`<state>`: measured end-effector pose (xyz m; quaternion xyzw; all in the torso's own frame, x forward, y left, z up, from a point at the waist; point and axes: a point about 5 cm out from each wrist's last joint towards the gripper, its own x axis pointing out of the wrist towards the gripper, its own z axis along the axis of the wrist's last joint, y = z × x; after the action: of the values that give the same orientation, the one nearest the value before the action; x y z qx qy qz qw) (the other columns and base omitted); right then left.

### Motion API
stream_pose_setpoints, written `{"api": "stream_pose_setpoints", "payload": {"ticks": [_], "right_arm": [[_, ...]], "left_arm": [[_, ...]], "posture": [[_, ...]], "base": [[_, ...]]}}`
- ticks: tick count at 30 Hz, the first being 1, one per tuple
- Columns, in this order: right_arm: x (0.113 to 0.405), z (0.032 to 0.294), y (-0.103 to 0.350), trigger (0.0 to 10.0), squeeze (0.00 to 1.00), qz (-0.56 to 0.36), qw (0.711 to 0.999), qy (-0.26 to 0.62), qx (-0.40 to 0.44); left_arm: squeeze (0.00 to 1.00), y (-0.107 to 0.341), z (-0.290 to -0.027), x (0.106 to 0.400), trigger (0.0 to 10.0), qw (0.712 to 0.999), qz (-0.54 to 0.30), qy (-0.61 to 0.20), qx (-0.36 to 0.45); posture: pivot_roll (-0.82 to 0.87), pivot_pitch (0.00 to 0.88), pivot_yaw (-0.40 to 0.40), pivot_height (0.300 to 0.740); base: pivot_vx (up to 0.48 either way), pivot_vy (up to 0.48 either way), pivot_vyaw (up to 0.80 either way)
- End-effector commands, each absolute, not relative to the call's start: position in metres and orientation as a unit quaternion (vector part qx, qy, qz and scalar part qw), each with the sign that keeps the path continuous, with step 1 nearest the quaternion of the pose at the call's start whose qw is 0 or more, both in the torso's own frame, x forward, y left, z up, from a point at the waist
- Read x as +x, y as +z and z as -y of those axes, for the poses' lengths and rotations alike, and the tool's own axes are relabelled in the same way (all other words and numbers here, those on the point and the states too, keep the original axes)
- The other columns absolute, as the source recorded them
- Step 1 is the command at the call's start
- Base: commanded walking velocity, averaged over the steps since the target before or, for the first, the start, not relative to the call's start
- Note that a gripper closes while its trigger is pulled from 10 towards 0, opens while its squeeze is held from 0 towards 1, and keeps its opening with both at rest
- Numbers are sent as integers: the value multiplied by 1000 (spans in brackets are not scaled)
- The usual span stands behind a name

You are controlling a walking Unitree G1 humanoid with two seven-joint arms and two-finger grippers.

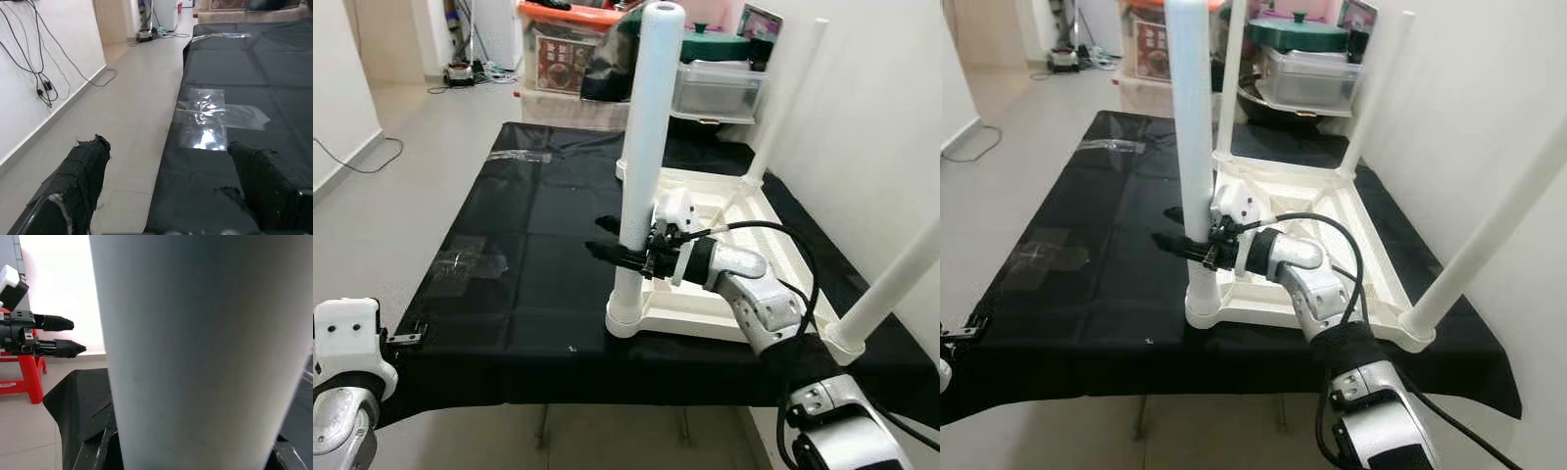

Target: Building children table

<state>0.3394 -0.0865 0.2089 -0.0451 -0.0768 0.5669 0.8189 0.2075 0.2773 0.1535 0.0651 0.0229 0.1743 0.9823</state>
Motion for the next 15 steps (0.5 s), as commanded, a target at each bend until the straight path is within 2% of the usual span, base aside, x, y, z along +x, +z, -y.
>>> {"api": "stream_pose_setpoints", "payload": {"ticks": [1, 15], "right_arm": [[334, 85, 189, 0, 0, 38, 807, 589, -16], [339, 82, 167, 0, 0, -30, 802, 596, 31]], "left_arm": [[0, 151, -273, 208, 10000, 984, -28, 169, 47], [0, 153, -278, 204, 10000, 983, -30, 179, 38]], "posture": [[118, 0, -132, 740], [147, 0, -151, 740]], "base": [[0, 0, 0], [0, 0, 0]]}}
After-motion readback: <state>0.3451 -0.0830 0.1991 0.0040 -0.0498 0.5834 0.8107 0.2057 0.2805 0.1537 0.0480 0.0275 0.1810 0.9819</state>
